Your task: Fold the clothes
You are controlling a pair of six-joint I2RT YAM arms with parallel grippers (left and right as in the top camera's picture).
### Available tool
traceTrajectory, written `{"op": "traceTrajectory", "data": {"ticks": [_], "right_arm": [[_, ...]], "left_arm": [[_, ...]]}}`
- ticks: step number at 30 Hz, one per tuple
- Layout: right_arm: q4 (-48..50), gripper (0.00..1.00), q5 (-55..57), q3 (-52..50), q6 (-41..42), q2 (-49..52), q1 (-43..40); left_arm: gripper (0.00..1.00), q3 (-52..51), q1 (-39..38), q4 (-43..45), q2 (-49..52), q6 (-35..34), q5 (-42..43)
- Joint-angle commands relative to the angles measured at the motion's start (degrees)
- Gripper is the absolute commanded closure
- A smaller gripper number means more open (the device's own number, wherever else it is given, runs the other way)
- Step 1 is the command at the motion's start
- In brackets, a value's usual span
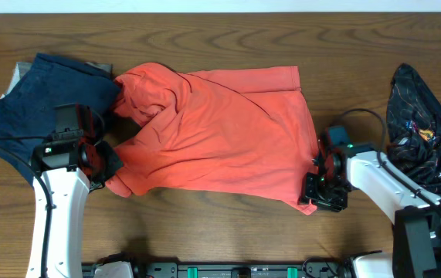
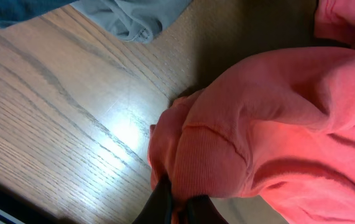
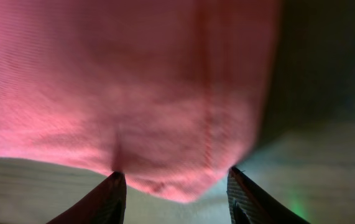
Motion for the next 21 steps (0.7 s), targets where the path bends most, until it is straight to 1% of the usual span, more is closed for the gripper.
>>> {"op": "traceTrajectory", "data": {"ticks": [1, 3, 5, 7, 9, 11, 12, 17, 19, 21], "right_arm": [[2.1, 0.49, 0.9, -1.1, -0.1, -0.2, 2.7], [3.0, 0.51, 1.3, -1.2, 0.0, -0.2, 3.9], [3.3, 0.57, 2.4, -1.2, 1.2, -0.2, 4.8], [3.1, 0.7, 3.9, -1.2, 3.1, -0.2, 5.3], [3.1, 0.79, 3.9, -1.3, 3.1, -0.2, 5.4], [3.0, 0.96, 3.9, -1.4, 3.1, -0.2, 5.4], [2.9, 0.99, 3.9, -1.4, 3.4, -0.2, 5.4], [1.8, 0.99, 5.8, 1.0, 5.0, -0.4, 3.2], [-0.7, 0.99, 8.6, 4.8, 4.9, -0.9, 0.9], [-3.9, 0.99, 11.1, 11.1, 2.6, -1.9, -2.5]], "left_arm": [[0.94, -0.5, 0.2, -0.1, 0.0, 0.9, 0.2], [0.94, -0.5, 0.2, -0.1, 0.0, 0.9, 0.2], [0.94, -0.5, 0.2, -0.1, 0.0, 0.9, 0.2], [0.94, -0.5, 0.2, -0.2, 0.0, 0.9, 0.2], [0.94, -0.5, 0.2, -0.2, 0.0, 0.9, 0.2], [0.94, -0.5, 0.2, -0.1, 0.0, 0.9, 0.2], [0.94, -0.5, 0.2, -0.1, 0.0, 0.9, 0.2], [0.94, 0.5, 0.2, 0.3, -0.1, 1.0, 1.1], [0.94, 2.8, 0.2, 0.3, -0.1, 2.0, 3.9], [0.94, 6.5, 0.2, 0.1, -0.1, 4.0, 7.4]]}}
